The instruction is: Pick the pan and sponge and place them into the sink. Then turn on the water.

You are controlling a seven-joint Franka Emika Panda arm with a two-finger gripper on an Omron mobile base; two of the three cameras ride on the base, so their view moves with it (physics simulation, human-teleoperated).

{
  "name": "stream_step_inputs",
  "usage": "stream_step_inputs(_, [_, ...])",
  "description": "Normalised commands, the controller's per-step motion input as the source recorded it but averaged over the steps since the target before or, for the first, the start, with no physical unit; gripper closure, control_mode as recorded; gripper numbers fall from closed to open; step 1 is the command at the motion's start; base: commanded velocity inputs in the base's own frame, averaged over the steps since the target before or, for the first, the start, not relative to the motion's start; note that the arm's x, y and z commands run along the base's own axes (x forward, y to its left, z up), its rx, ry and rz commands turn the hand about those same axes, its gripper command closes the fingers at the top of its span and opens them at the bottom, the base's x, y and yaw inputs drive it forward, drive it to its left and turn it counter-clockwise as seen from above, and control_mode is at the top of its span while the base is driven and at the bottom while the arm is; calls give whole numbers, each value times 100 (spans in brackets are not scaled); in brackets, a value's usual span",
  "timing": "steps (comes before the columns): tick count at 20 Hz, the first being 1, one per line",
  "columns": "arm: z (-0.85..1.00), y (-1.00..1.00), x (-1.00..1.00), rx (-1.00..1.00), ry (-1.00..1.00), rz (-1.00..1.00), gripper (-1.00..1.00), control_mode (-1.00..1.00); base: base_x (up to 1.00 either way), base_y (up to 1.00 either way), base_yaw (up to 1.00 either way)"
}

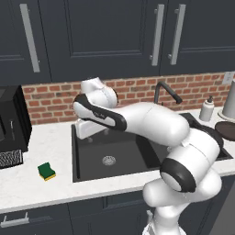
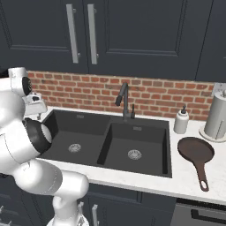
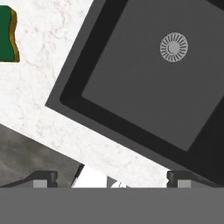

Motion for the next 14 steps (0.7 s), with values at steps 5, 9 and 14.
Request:
stream_step_inputs(5, [-30, 29, 0, 0, 0, 0, -100, -100, 0, 0, 0])
stream_step_inputs(9, [-18, 28, 0, 0, 0, 0, -100, -100, 0, 0, 0])
stream_step_inputs(14, [-22, 37, 0, 0, 0, 0, -100, -100, 0, 0, 0])
